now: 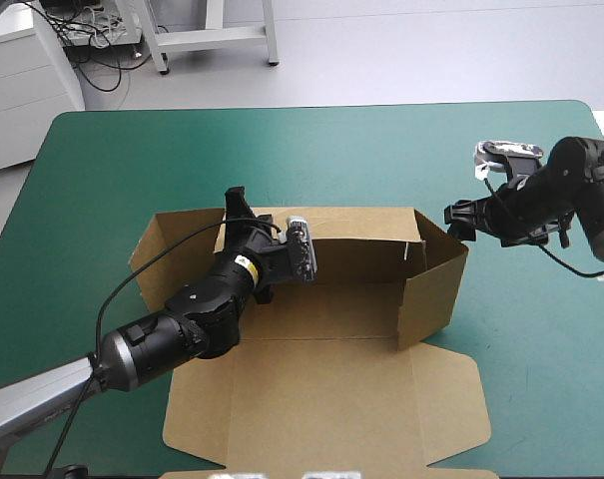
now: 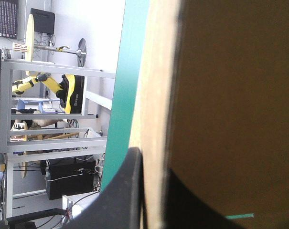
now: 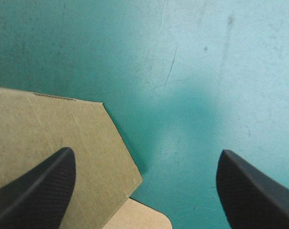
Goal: Fold the box
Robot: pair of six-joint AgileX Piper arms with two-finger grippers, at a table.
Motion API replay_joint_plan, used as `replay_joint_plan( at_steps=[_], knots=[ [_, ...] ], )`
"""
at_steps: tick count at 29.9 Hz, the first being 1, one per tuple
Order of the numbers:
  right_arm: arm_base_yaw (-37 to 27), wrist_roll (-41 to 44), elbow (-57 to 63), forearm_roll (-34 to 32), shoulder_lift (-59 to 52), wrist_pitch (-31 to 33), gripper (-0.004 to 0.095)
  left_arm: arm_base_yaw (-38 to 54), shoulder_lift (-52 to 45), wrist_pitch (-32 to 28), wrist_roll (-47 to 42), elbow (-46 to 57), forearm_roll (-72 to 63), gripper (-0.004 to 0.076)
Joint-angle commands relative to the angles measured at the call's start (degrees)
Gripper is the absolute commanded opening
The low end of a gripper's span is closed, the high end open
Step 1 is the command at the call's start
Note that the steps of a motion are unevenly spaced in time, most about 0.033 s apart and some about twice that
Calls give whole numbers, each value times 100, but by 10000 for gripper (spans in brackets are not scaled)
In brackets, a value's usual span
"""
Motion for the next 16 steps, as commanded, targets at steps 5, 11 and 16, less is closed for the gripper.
replay_joint_plan(
  at_steps=[5,11,16],
  knots=[
    [-39,-404,192,276,-697,50,734,-34,-143,32,-177,-88,-215,-32],
    [-39,-743,323,749,-771,50,734,-34,-143,32,-190,-88,-215,-32],
    [-39,-1156,479,1324,-806,50,734,-34,-143,32,-228,-88,-215,-32]
  ],
)
